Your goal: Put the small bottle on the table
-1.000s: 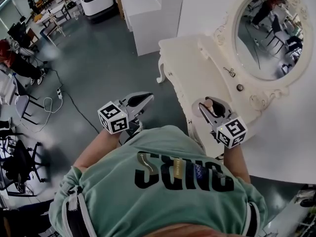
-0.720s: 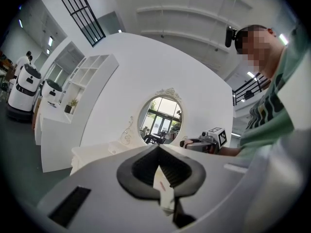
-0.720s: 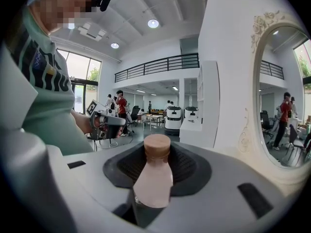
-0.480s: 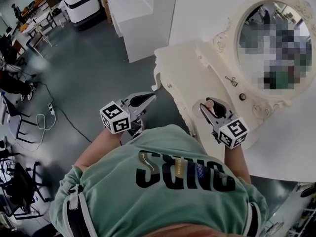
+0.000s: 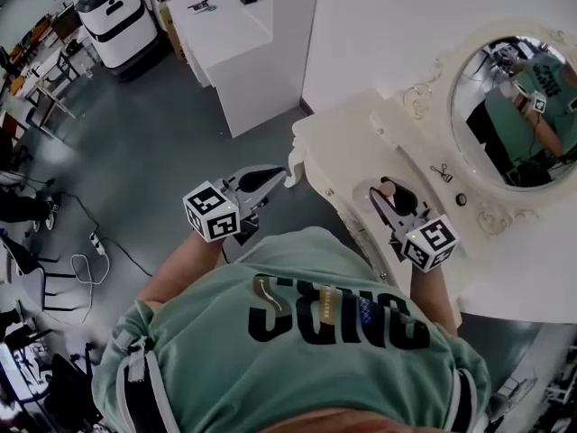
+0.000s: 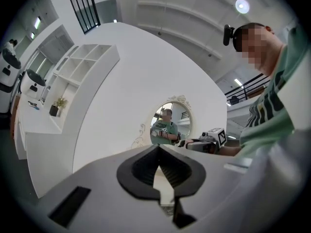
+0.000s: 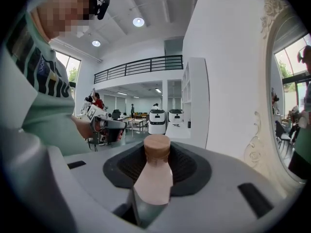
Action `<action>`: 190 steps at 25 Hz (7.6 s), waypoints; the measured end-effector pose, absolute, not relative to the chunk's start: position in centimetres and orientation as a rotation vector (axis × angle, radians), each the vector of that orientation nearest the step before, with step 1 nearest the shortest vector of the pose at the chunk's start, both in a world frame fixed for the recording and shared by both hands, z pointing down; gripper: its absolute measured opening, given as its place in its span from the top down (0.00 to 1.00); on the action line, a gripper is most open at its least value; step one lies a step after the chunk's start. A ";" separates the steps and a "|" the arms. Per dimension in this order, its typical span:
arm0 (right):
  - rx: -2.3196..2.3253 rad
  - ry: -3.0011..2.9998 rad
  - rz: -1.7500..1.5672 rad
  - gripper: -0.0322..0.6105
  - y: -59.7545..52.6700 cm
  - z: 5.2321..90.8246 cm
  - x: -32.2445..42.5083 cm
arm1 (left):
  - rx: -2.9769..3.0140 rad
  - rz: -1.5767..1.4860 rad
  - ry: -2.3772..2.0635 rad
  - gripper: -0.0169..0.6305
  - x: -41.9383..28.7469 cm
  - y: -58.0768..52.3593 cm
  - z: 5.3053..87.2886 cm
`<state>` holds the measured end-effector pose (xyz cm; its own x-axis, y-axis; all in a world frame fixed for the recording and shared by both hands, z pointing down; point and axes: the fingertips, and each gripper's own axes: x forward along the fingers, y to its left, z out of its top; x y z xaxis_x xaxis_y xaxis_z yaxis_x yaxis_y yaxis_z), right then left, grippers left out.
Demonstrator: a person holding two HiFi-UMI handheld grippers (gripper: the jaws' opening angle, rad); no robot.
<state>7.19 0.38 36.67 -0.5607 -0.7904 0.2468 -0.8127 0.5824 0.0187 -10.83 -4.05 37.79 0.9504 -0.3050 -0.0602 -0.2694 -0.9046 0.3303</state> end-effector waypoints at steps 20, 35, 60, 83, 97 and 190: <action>1.404 -2.515 0.221 0.75 -10.9 38.3 8.1 | 2.741 -0.119 -0.361 0.97 -11.2 -15.8 39.9; 1.144 -2.629 0.170 0.75 -18.9 41.6 19.8 | 2.638 -0.044 -0.610 0.97 2.9 -20.9 41.4; 1.292 -2.514 0.219 0.75 -30.8 48.6 17.3 | 2.648 -0.013 -0.630 0.97 1.4 -31.5 50.5; 1.326 -2.406 0.290 0.75 -41.7 64.3 15.4 | 2.601 0.020 -0.588 0.97 2.7 -36.2 62.5; 1.320 -2.376 0.297 0.75 -43.7 69.1 14.7 | 2.566 0.036 -0.561 0.97 2.6 -37.0 65.5; 1.311 -2.657 0.178 0.96 -26.2 37.5 16.1 | 2.765 -0.193 -0.679 0.97 -3.9 -27.1 36.5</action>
